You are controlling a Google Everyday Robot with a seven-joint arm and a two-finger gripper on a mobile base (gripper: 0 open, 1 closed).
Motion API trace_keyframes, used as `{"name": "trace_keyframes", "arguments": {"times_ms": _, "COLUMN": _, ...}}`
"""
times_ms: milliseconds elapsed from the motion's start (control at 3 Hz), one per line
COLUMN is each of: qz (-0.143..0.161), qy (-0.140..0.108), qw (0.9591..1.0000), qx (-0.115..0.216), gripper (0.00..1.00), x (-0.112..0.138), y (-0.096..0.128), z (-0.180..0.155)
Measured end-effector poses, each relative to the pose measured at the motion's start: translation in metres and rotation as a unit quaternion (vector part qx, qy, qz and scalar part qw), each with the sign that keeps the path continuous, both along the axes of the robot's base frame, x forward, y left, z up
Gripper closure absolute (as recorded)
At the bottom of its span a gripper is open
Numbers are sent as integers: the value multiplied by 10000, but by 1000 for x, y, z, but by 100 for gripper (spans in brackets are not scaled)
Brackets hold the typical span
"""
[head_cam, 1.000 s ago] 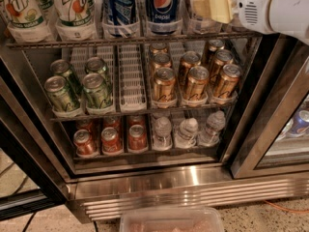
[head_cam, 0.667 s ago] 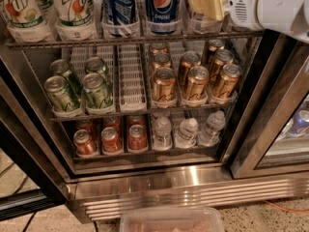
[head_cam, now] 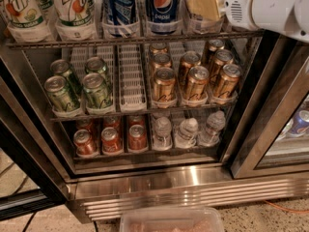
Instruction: Pick blue plastic bottle from top shelf of fridge
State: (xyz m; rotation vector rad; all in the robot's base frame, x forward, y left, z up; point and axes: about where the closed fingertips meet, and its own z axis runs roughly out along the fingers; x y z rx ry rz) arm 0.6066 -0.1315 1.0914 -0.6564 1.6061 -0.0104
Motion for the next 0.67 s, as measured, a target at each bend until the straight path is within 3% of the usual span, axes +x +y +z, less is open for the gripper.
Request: {"name": "trace_keyframes", "arguments": {"times_ms": 667, "qz": 50, "qy": 106, "qw": 9999, "qx": 6, "gripper": 40, "x": 7, "y": 9, "z": -8}}
